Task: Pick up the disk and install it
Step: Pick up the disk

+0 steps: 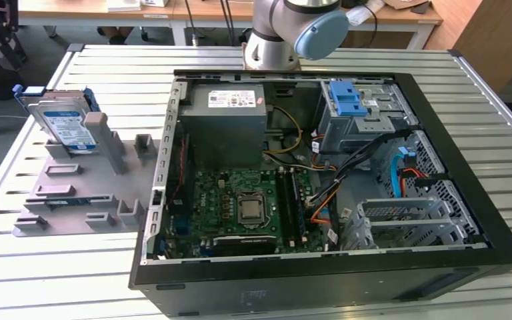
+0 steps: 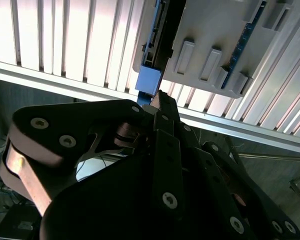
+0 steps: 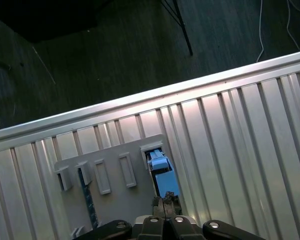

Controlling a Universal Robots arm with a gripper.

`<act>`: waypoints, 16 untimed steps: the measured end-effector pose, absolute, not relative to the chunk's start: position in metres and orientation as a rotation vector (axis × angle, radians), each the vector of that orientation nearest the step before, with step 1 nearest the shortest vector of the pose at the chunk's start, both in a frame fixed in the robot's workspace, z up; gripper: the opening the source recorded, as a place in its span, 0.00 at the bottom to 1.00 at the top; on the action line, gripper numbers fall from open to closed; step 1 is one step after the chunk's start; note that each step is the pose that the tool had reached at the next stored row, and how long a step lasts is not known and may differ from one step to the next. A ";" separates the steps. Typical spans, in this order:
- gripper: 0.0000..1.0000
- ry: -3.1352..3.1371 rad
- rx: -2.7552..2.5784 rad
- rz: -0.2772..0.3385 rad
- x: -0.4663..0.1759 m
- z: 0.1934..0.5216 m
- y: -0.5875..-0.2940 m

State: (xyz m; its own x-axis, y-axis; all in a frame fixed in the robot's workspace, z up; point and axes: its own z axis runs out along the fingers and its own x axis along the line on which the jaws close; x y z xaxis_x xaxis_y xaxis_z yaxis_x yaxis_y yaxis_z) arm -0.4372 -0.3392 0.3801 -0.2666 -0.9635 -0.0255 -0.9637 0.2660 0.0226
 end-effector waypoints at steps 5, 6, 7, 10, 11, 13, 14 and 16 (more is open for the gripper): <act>0.11 2.470 -1.931 0.053 -0.437 0.380 -0.339; 0.11 2.465 -1.937 0.053 -0.437 0.380 -0.339; 0.11 2.461 -1.942 0.053 -0.437 0.380 -0.339; 0.11 2.453 -1.952 0.053 -0.437 0.380 -0.339; 0.11 2.452 -1.954 0.053 -0.437 0.380 -0.339; 0.11 2.448 -1.959 0.053 -0.437 0.380 -0.339; 0.11 2.440 -1.969 0.053 -0.437 0.380 -0.339; 0.11 2.440 -1.969 0.053 -0.437 0.380 -0.339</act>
State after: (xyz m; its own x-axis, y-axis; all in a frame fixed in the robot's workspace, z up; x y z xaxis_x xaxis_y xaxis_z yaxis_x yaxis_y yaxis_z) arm -0.4372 -0.3392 0.3802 -0.2115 -0.9770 -0.0255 -0.9772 0.2110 0.0227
